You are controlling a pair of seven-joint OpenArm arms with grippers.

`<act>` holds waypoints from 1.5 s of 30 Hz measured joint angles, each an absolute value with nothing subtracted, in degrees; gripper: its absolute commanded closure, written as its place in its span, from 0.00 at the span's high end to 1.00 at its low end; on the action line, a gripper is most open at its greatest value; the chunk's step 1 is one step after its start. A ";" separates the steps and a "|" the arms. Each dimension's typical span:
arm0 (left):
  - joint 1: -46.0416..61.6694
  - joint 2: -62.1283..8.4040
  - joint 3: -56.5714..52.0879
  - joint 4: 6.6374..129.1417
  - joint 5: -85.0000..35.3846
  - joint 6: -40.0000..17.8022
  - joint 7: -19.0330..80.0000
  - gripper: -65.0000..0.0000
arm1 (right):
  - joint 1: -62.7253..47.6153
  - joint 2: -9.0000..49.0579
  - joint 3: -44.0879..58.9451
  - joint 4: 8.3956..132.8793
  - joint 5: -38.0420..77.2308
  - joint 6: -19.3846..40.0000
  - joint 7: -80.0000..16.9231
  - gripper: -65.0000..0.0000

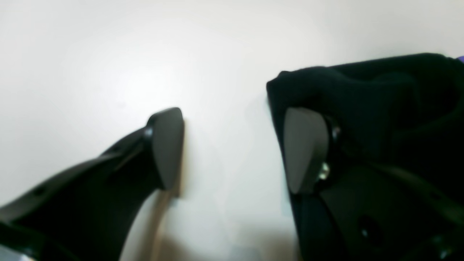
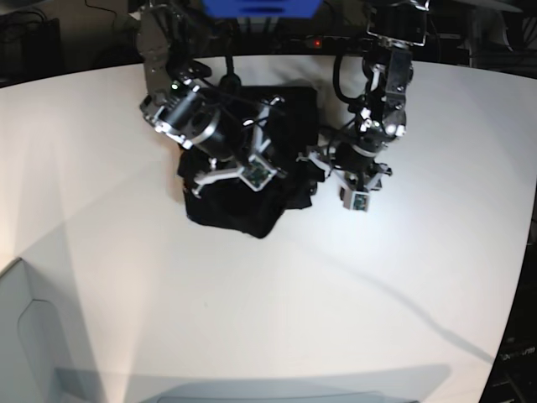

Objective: Fold the T-shirt properly
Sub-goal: 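Lift the strip end with the right gripper and fold it over onto the stack, then press and tuck the folded layers with the right gripper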

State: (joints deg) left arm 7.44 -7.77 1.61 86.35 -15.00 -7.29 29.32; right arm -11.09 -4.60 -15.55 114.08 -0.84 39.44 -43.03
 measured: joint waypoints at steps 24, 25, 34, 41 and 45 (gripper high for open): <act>17.32 -7.66 -18.04 101.60 -14.66 -6.81 32.12 0.65 | -5.89 -3.95 -22.70 103.33 -0.73 39.46 -43.53 0.53; 17.47 -7.73 -19.64 102.08 -14.61 -6.85 32.16 0.65 | -6.68 -3.95 -22.65 105.30 -1.17 39.44 -43.64 0.55; 17.30 -7.81 -28.32 102.76 -14.81 -7.09 31.94 0.65 | -7.09 -4.12 -12.45 113.69 -0.69 39.44 -43.55 0.55; 17.32 -7.79 -28.42 102.76 -14.81 -7.16 31.97 0.65 | -7.57 -2.20 -8.12 112.25 -0.62 39.42 -42.76 0.56; 17.26 -7.75 -28.47 102.76 -14.94 -7.20 31.94 0.65 | -11.33 -1.21 -13.78 110.02 -1.10 39.44 -43.51 0.56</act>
State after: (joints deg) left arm 17.26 -7.75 -28.47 102.76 -14.94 -7.20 31.94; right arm -11.33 -1.21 -13.78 110.02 -1.10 39.44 -43.51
